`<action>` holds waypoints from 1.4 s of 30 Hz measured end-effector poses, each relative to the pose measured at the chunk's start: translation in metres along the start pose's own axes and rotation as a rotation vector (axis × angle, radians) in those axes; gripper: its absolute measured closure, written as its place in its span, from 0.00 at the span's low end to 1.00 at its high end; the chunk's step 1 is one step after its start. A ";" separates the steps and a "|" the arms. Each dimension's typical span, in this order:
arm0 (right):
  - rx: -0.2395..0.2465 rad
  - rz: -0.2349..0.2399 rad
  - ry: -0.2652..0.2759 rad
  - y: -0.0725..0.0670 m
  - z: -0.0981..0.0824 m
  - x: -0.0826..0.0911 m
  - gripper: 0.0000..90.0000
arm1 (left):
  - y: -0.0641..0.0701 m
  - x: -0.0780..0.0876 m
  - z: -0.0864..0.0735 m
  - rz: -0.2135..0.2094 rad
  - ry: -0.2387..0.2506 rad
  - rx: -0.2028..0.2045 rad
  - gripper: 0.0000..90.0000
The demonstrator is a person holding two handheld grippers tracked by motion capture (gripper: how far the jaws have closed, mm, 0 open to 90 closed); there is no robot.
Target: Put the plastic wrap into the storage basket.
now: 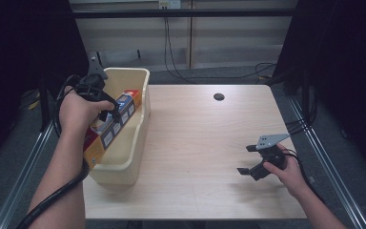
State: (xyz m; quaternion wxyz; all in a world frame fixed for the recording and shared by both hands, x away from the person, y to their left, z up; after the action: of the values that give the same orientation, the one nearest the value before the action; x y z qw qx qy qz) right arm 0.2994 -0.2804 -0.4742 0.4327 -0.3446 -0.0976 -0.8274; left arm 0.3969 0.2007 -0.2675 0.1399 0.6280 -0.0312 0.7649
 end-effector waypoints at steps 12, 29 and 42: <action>0.001 -0.005 0.004 0.000 0.000 0.000 0.02 | 0.002 -0.008 -0.001 -0.004 -0.004 0.015 0.45; 0.002 -0.005 0.004 -0.001 0.000 0.000 0.02 | 0.002 -0.028 -0.001 -0.013 -0.028 0.018 0.45; 0.004 -0.003 0.003 -0.001 0.000 0.000 0.02 | 0.000 -0.038 -0.002 -0.021 -0.040 0.024 0.45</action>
State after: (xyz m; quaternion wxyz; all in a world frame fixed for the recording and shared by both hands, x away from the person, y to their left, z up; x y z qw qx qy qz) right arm 0.2989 -0.2798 -0.4742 0.4323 -0.3424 -0.0992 -0.8283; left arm 0.4017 0.1941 -0.3051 0.1398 0.6449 -0.0183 0.7512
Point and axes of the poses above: each handheld gripper's, and its own axes: x roughly backward along the jaws, z roughly out of its top, y roughly to its right, the point moved 1 cm from there along -x, roughly forward along the jaws, and after that the axes turned 4 degrees about -x, right-handed, at the moved point
